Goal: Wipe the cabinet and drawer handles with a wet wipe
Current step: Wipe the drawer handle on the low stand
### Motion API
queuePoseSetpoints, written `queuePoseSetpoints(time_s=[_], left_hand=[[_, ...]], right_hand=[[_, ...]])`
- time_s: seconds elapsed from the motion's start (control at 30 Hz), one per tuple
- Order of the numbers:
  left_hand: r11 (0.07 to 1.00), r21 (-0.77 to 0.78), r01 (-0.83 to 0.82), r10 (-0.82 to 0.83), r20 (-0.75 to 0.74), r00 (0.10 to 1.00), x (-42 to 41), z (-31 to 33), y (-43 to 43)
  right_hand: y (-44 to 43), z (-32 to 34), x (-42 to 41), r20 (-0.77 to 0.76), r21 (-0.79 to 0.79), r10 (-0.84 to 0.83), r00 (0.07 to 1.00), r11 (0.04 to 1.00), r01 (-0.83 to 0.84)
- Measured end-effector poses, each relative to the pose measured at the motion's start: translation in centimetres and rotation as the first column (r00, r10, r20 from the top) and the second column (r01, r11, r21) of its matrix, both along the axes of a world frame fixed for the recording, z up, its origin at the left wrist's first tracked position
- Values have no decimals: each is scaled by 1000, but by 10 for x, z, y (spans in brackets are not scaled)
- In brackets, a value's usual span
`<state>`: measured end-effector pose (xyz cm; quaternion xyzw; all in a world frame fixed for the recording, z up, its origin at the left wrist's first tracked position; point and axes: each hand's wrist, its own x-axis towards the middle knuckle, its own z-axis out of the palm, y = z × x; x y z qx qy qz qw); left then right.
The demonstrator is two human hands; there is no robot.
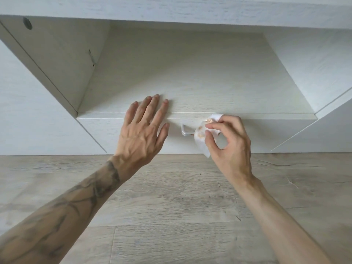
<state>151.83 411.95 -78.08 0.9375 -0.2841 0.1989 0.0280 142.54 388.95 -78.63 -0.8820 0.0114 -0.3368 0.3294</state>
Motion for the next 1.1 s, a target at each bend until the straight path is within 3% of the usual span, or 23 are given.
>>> queuePoseSetpoints(time_s=[0.13,0.5,0.7,0.83,1.0,1.1], left_hand=[[998,-59,7,-1,110,994,6,-11,-3],[993,-116,-9,32,201,979,12,-26,-6],[990,-139,-12,43,221,974,12,-28,-6],[991,-132,-11,41,226,973,13,-28,-6],[992,-129,-13,42,221,974,12,-29,-6],[992,-127,-13,43,237,971,13,-30,-7]], right_hand=[[-11,-17,-4,49,-133,-36,998,990,43],[8,-29,11,132,-169,22,991,986,0],[9,-33,5,117,-90,-81,990,992,92],[17,-30,11,126,-156,1,992,988,19],[13,-33,6,129,-106,-96,987,988,110],[25,-28,15,118,-152,-3,993,988,21]])
